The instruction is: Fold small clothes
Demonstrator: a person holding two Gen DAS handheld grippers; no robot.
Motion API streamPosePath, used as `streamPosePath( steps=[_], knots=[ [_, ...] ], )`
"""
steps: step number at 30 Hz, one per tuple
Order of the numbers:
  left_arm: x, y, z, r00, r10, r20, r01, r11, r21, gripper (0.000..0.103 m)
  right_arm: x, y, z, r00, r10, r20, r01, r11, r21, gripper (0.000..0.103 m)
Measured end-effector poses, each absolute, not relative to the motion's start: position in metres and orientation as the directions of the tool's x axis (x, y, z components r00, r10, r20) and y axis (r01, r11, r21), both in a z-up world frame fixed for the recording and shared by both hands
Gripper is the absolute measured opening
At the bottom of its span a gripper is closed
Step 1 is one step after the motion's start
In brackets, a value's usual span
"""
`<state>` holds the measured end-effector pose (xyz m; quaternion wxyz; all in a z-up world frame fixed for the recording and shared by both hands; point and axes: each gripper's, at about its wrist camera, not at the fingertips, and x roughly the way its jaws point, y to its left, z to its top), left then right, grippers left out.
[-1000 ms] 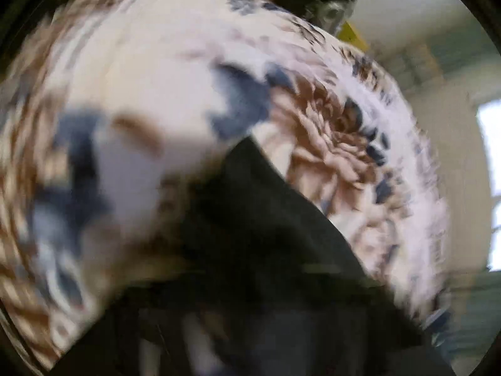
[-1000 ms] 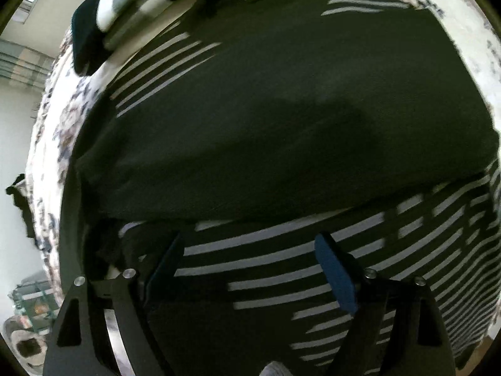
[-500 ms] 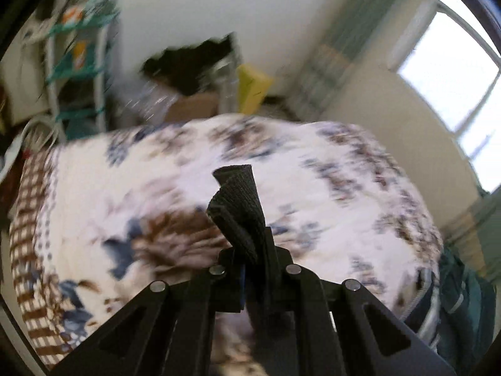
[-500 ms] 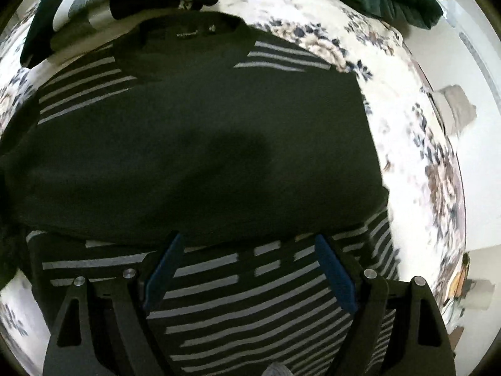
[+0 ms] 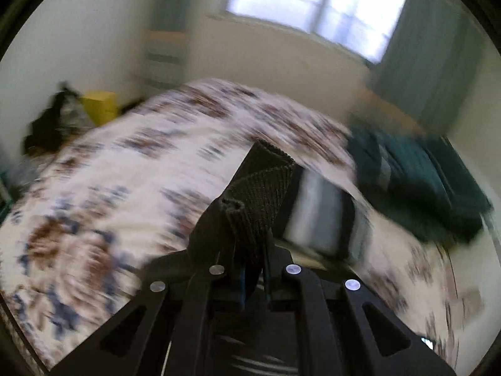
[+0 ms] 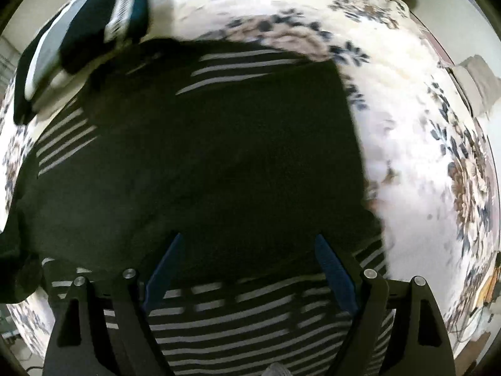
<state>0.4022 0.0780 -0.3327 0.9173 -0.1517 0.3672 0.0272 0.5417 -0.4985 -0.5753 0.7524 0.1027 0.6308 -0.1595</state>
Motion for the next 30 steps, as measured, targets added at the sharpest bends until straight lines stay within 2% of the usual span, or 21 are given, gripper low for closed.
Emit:
streamPosePath(
  steps=[6,13,16,19,21,22,23,24,26,30],
  knots=[
    [0.417,-0.12,-0.394,0.585,-0.233,-0.777,0.106,0.972,-0.212,0.006,0.517,-0.589,-0.579,0.133,-0.111,-0.985,0.443,0.895,-0.041,0.087],
    [0.408,-0.287,-0.456,0.408,-0.351,-0.843,0.29,0.925,-0.245,0.006,0.468,-0.708,-0.59,0.062,-0.118,-0.991,0.602,0.796,-0.057,0.087],
    [0.407,-0.334,-0.486,0.329,-0.298,-0.896,0.291,0.935,-0.204,0.011,0.448,-0.745,-0.593,0.042,-0.092,-0.995,0.639,0.768,-0.044,0.087],
    [0.406,-0.339,-0.505,0.294,-0.231,-0.927,0.267,0.952,-0.153,0.013,0.433,-0.772,-0.592,0.043,-0.008,-0.999,0.658,0.753,0.022,0.087],
    [0.402,-0.32,-0.504,0.306,-0.209,-0.929,0.23,0.963,-0.14,0.032,0.426,-0.784,-0.589,0.046,0.07,-0.996,0.65,0.756,0.083,0.087],
    [0.399,-0.31,-0.503,0.316,-0.201,-0.927,0.213,0.967,-0.137,0.054,0.424,-0.789,-0.587,0.049,0.106,-0.993,0.645,0.756,0.112,0.087],
    [0.395,-0.295,-0.498,0.328,-0.186,-0.926,0.189,0.973,-0.128,0.083,0.423,-0.793,-0.583,0.058,0.15,-0.987,0.638,0.755,0.152,0.087],
    [0.392,-0.283,-0.498,0.337,-0.175,-0.925,0.173,0.977,-0.121,0.09,0.423,-0.796,-0.578,0.073,0.186,-0.98,0.636,0.748,0.19,0.087],
    [0.384,-0.239,-0.487,0.384,-0.109,-0.917,0.096,0.992,-0.077,0.09,0.431,-0.8,-0.568,0.113,0.252,-0.961,0.621,0.737,0.266,0.087],
    [0.354,-0.149,-0.481,0.433,0.152,-0.888,-0.108,0.987,0.116,0.09,0.488,-0.788,-0.556,0.185,0.367,-0.912,0.536,0.74,0.406,0.086]
  ],
)
